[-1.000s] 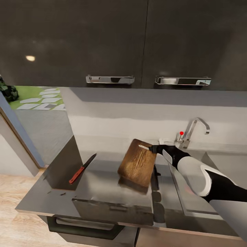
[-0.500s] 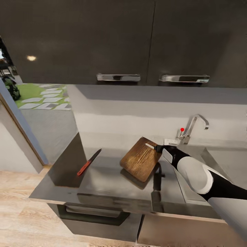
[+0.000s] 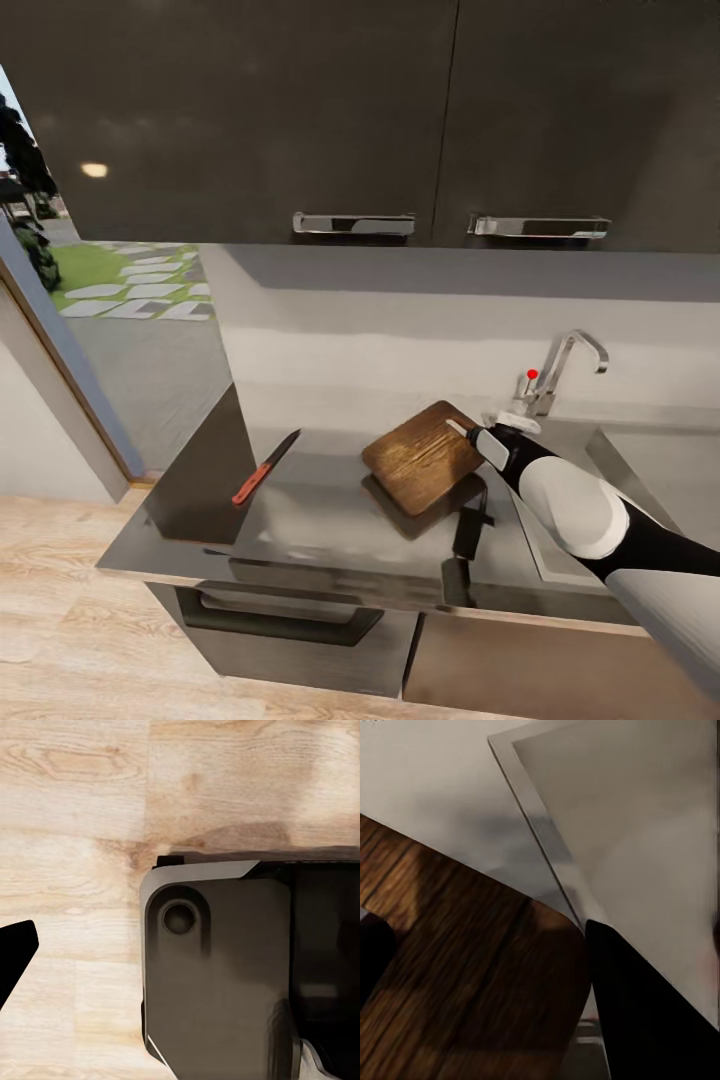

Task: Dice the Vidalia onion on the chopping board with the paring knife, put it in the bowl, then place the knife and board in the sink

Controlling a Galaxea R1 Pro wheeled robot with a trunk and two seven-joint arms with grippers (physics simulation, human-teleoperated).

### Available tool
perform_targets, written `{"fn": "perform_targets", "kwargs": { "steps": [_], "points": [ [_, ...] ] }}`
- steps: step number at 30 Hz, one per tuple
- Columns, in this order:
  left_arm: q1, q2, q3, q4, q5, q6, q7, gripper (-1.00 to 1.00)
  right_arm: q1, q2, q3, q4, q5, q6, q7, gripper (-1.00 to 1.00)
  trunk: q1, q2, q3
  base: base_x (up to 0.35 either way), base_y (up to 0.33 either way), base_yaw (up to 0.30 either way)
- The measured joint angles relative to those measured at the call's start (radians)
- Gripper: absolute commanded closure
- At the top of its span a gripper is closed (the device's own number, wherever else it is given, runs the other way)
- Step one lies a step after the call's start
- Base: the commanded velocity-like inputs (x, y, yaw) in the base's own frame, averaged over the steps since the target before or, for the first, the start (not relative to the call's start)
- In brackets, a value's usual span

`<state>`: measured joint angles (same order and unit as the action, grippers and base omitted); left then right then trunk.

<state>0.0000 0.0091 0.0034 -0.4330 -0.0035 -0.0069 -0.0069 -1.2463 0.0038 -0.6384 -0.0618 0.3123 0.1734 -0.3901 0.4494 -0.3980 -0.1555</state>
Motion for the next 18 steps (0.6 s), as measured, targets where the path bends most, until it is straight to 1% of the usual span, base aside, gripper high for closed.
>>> {"fn": "perform_targets", "kwargs": {
  "steps": [1,5,6,8,12,18],
  "points": [
    [0.0,0.0,0.0,0.0,0.0,0.0,0.0,-1.0,0.0,-0.001,0.0,0.0,-0.006,0.001,-0.002,1.0,0.0,0.0,0.0,0.0,0.0,0.0],
    [0.0,0.0,0.0,0.0,0.0,0.0,0.0,-1.0,0.0,0.0,-0.003,0.0,-0.053,0.003,-0.009,1.0,0.0,0.0,0.0,0.0,0.0,-0.001],
    [0.0,0.0,0.0,0.0,0.0,0.0,0.0,-1.0,0.0,0.001,-0.002,0.0,-0.057,0.003,-0.01,1.0,0.0,0.0,0.0,0.0,0.0,-0.036],
    [0.0,0.0,0.0,0.0,-0.001,0.0,0.0,-1.0,0.0,0.002,-0.004,0.0,-0.071,0.003,-0.019,1.0,0.0,0.0,0.001,0.0,0.0,-0.16],
    [0.0,0.0,0.0,0.0,-0.001,0.0,0.0,-1.0,0.0,0.003,0.0,0.001,-0.077,0.003,-0.039,1.0,0.0,0.0,0.004,0.0,0.0,-0.214],
    [0.0,0.0,0.001,0.0,-0.001,0.0,0.0,-1.0,0.0,-0.001,-0.001,0.0,-0.083,0.003,-0.044,1.0,0.0,0.0,0.01,0.0,0.0,-0.227]
  ]
}}
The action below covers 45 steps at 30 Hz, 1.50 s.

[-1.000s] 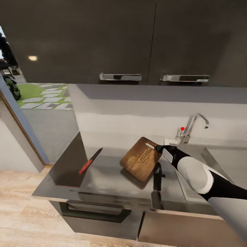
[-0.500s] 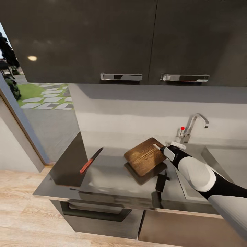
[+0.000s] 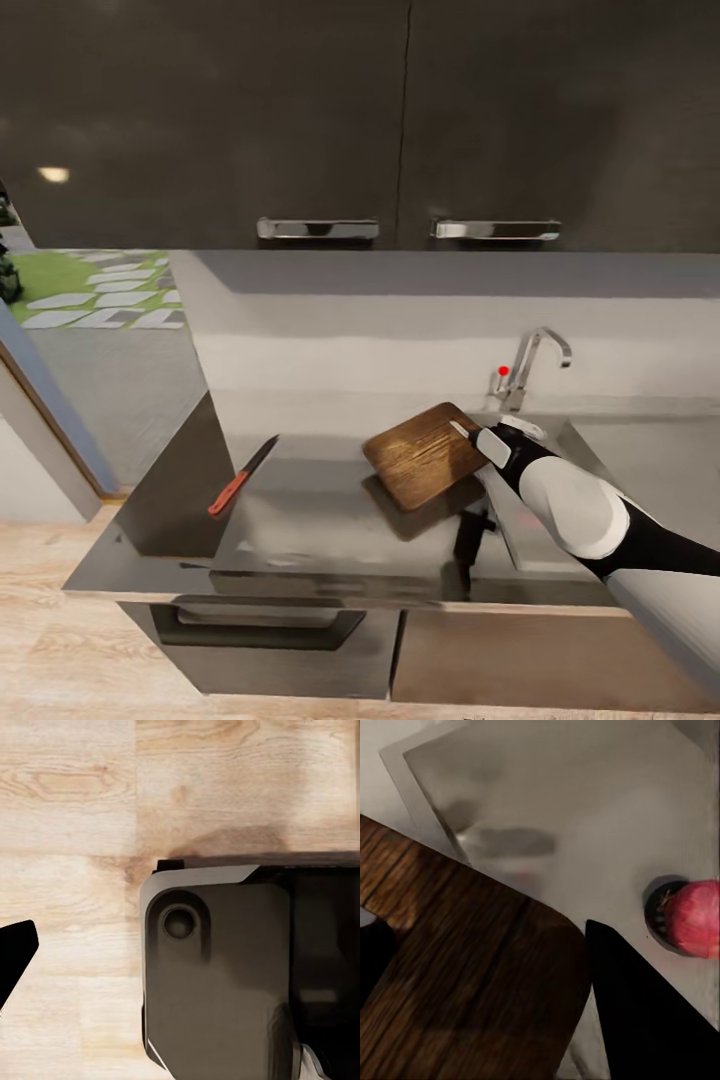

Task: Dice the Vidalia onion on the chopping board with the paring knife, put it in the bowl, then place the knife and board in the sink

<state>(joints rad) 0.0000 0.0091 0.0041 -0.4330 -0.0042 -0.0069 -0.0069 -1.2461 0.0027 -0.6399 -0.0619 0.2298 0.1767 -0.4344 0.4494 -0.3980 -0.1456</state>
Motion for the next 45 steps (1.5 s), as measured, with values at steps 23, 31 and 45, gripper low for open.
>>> {"fn": "perform_targets", "kwargs": {
  "steps": [23,31,45],
  "points": [
    [0.0,0.0,-0.001,0.0,0.001,0.0,0.0,-1.0,0.0,0.003,0.001,0.001,-0.012,-0.001,0.002,1.0,0.0,0.0,0.019,0.0,0.162,-0.178],
    [0.0,-0.001,-0.001,0.001,0.001,0.0,0.0,-1.0,0.0,0.028,0.003,0.003,-0.043,-0.011,-0.045,1.0,0.0,0.0,0.019,0.0,0.011,-0.002],
    [0.0,-0.002,-0.001,0.002,0.001,0.0,0.0,-1.0,0.0,0.103,0.001,0.024,-0.18,-0.114,-0.19,1.0,0.0,0.0,0.019,0.0,0.0,0.0]
  ]
}}
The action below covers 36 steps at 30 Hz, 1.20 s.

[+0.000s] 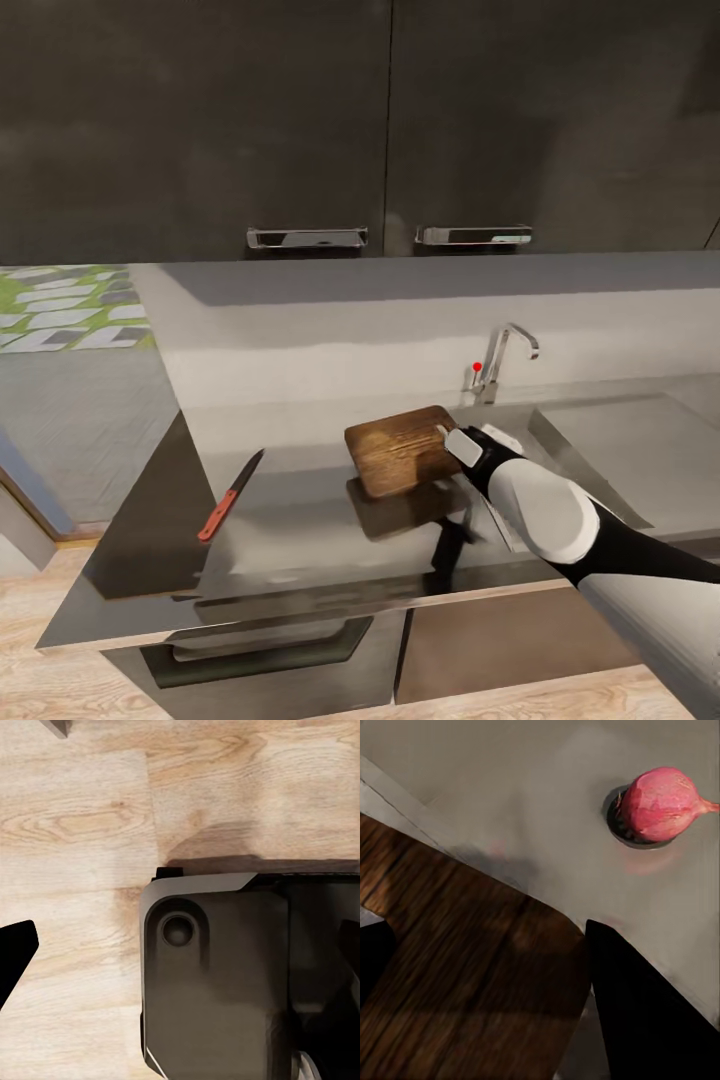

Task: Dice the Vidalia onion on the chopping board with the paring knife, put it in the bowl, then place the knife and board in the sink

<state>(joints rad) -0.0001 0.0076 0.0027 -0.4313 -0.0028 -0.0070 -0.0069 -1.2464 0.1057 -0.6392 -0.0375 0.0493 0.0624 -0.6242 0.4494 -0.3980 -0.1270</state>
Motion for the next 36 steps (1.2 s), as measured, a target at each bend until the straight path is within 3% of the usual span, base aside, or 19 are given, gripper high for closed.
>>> {"fn": "perform_targets", "kwargs": {
  "steps": [5,10,14,19,24,36],
  "points": [
    [0.0,0.0,0.0,0.0,0.0,0.0,0.0,-1.0,0.005,0.032,0.003,0.014,-0.005,-0.043,-0.054,1.0,0.0,0.0,0.0,0.0,0.0,0.0],
    [0.0,0.0,0.0,0.001,0.0,0.0,0.0,-1.0,0.026,0.052,-0.002,0.017,-0.052,-0.051,-0.061,1.0,0.0,0.0,0.0,0.0,0.0,0.0],
    [0.0,0.0,0.0,0.002,0.0,0.0,0.0,-1.0,0.036,0.055,-0.001,0.018,-0.09,-0.053,-0.062,1.0,0.0,0.0,0.0,0.0,0.0,0.0],
    [0.0,0.0,0.0,0.005,0.0,0.0,0.0,-1.0,0.063,0.054,-0.005,0.016,-0.099,-0.053,-0.062,1.0,0.0,0.0,0.0,0.0,0.0,0.0],
    [0.0,0.0,0.0,0.006,0.0,0.0,0.0,-1.0,0.07,0.051,-0.01,0.016,-0.135,-0.053,-0.063,1.0,0.0,0.0,0.0,0.0,0.0,0.0],
    [0.0,0.0,0.0,0.006,0.0,0.0,0.0,-1.0,0.07,0.046,-0.009,0.015,-0.142,-0.061,-0.09,1.0,0.0,0.0,-0.001,0.0,0.0,0.0]
  ]
}}
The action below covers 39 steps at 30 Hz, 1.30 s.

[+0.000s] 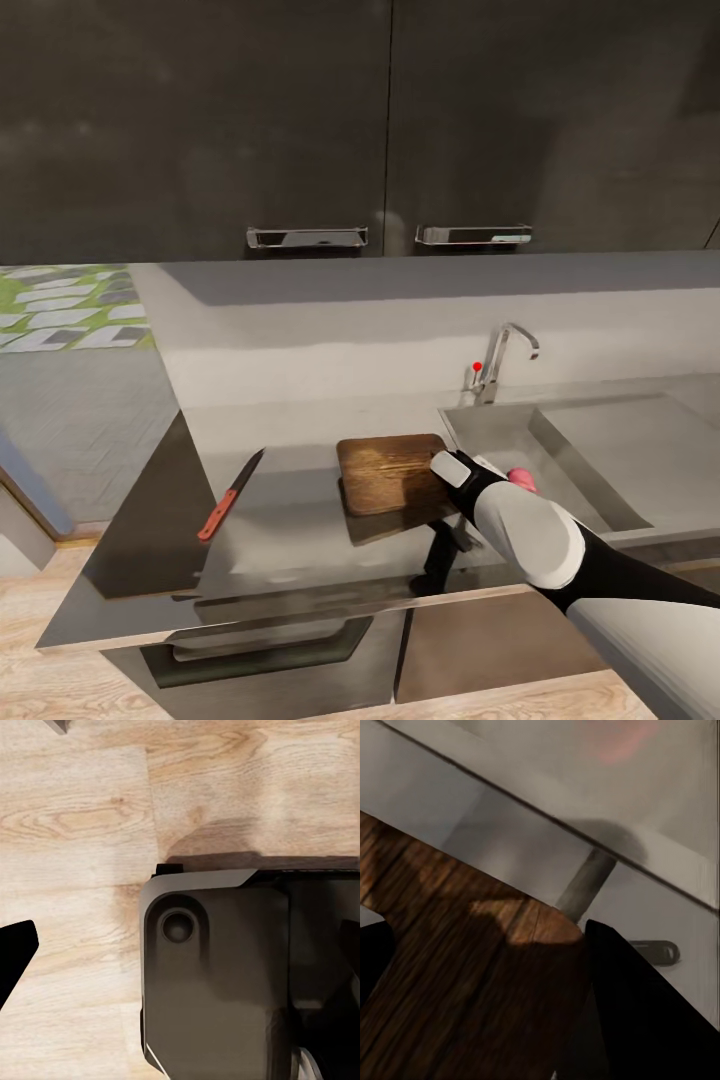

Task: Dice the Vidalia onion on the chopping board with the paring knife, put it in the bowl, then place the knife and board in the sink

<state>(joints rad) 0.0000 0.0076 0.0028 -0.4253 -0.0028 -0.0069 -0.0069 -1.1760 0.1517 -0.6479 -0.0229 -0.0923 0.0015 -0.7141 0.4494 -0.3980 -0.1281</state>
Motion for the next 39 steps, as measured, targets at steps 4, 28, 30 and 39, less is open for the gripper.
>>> {"fn": "perform_targets", "kwargs": {
  "steps": [4,28,30,39],
  "points": [
    [0.0,0.0,0.0,0.0,0.0,0.0,0.0,-1.0,0.0,0.002,0.001,-0.001,0.002,-0.031,-0.031,1.0,0.0,0.0,0.0,0.0,0.0,0.0],
    [0.0,0.0,0.0,0.0,0.0,0.0,0.0,-1.0,0.0,0.021,0.006,0.001,-0.001,-0.057,-0.064,1.0,0.0,0.0,0.0,0.0,0.018,0.0],
    [0.0,0.0,0.0,0.0,0.0,0.0,0.0,-1.0,0.0,0.022,0.006,0.001,-0.001,-0.057,-0.064,1.0,0.0,0.0,0.0,0.0,0.004,0.0],
    [0.0,0.0,0.0,0.0,0.0,0.0,0.0,-1.0,0.0,0.021,0.006,0.001,-0.001,-0.057,-0.064,1.0,0.0,0.0,0.0,0.0,0.001,0.0]
  ]
}}
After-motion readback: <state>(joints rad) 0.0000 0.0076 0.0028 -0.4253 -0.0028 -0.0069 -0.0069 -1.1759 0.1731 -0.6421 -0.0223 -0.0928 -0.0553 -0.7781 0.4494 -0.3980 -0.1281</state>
